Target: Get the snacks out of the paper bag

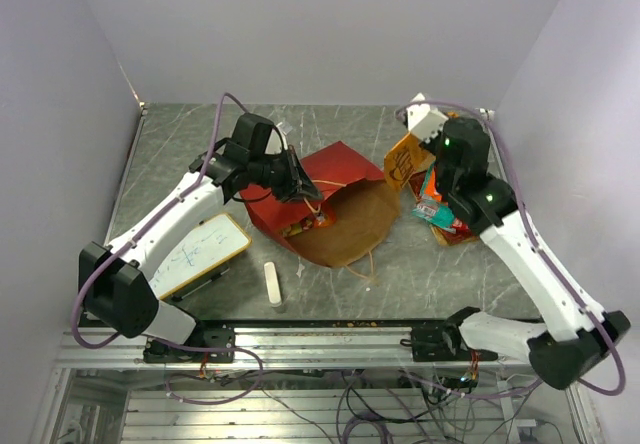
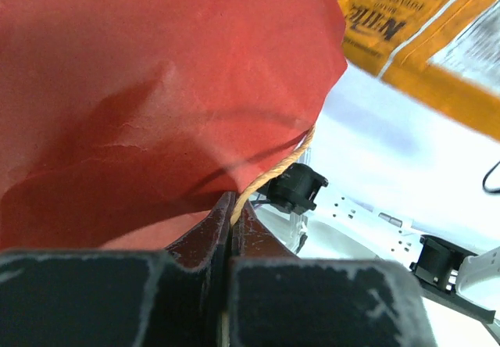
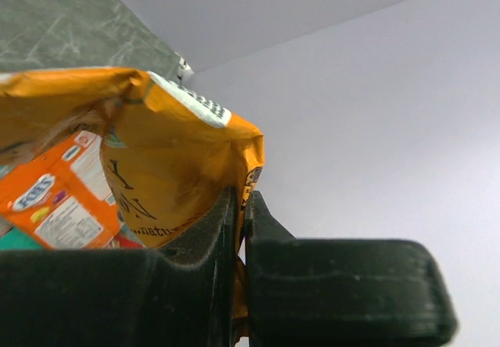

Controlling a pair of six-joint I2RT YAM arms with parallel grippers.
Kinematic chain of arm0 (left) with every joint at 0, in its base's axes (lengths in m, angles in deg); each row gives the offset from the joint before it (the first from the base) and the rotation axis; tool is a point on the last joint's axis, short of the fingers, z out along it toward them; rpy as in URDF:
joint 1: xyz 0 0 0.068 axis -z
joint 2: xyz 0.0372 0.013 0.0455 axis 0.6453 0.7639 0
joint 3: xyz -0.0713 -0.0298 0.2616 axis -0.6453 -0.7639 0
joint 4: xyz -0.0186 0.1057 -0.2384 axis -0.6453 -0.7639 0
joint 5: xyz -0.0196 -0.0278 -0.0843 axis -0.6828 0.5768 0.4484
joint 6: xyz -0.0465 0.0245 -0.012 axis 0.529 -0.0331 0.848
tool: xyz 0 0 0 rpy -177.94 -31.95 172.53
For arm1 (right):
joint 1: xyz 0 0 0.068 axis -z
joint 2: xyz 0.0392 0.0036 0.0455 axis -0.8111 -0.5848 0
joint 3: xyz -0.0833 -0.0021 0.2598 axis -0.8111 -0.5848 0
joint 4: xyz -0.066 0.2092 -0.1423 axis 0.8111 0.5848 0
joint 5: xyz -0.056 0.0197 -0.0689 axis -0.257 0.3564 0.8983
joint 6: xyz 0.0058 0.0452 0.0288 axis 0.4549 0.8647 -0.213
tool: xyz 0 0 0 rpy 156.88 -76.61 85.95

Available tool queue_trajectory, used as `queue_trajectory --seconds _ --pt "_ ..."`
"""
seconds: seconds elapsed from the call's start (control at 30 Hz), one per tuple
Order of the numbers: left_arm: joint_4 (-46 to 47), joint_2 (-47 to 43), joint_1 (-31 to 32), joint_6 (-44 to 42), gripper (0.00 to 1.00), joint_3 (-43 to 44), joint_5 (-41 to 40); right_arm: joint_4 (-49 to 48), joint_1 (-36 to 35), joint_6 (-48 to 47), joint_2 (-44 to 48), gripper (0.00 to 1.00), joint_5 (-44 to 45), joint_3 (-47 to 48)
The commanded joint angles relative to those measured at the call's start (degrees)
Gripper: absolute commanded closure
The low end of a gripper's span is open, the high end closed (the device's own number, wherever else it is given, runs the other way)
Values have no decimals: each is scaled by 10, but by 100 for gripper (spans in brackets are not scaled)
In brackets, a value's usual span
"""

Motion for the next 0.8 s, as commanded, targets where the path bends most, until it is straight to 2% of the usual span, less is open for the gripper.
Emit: queue_trajectory --seconds 0.0,0.13,0.43,0.63,0.77 --pt "-5 8 -6 -15 93 29 18 -113 86 6 -52 100 -62 45" --pt "-16 9 -6 -21 93 42 19 -138 140 11 -132 100 -53 71" --pt "-43 3 -7 -40 93 67 9 -247 210 -39 -257 100 -32 37" --pt "-65 2 -9 -61 93 84 6 -295 231 -75 -277 100 -21 -33" --pt "-66 -2 -15 -66 93 81 7 -270 232 -45 -264 100 -15 -69"
